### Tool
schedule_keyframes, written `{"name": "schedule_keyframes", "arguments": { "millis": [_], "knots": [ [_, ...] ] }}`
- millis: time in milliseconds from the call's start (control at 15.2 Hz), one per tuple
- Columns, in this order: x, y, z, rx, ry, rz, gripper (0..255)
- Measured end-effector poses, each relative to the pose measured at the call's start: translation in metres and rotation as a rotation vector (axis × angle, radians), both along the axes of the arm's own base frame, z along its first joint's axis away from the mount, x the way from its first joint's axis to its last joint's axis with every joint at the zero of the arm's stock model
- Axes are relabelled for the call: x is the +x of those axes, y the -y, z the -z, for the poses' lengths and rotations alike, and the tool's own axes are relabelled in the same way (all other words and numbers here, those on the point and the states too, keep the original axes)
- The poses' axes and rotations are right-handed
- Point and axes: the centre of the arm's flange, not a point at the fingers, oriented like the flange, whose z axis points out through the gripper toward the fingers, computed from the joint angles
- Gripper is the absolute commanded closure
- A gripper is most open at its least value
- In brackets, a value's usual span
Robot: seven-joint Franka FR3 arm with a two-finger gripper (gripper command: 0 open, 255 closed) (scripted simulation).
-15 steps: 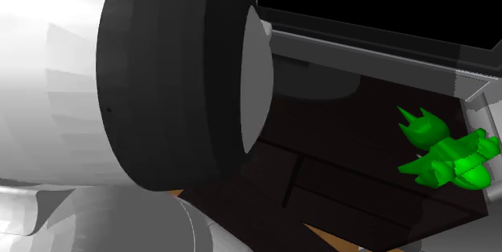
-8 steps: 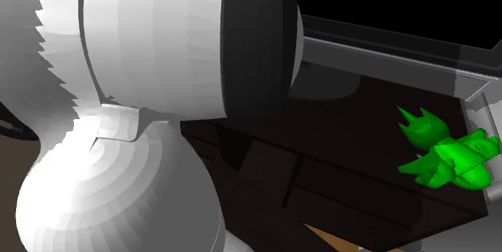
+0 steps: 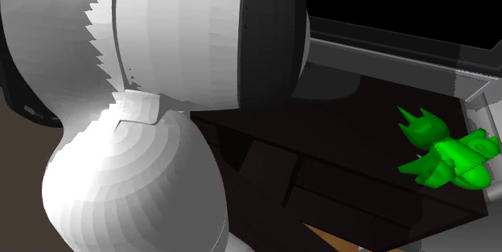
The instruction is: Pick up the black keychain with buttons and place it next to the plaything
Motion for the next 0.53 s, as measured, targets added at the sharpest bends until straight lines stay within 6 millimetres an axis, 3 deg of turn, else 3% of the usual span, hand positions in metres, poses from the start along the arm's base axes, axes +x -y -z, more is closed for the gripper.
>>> {"name": "schedule_keyframes", "arguments": {
  "millis": [198, 264, 528],
  "knots": [
    [0.0001, 0.0002, 0.0004, 0.000, 0.000, 0.000, 0],
    [0.0001, 0.0002, 0.0004, 0.000, 0.000, 0.000, 255],
    [0.0001, 0.0002, 0.0004, 0.000, 0.000, 0.000, 255]
  ]
}}
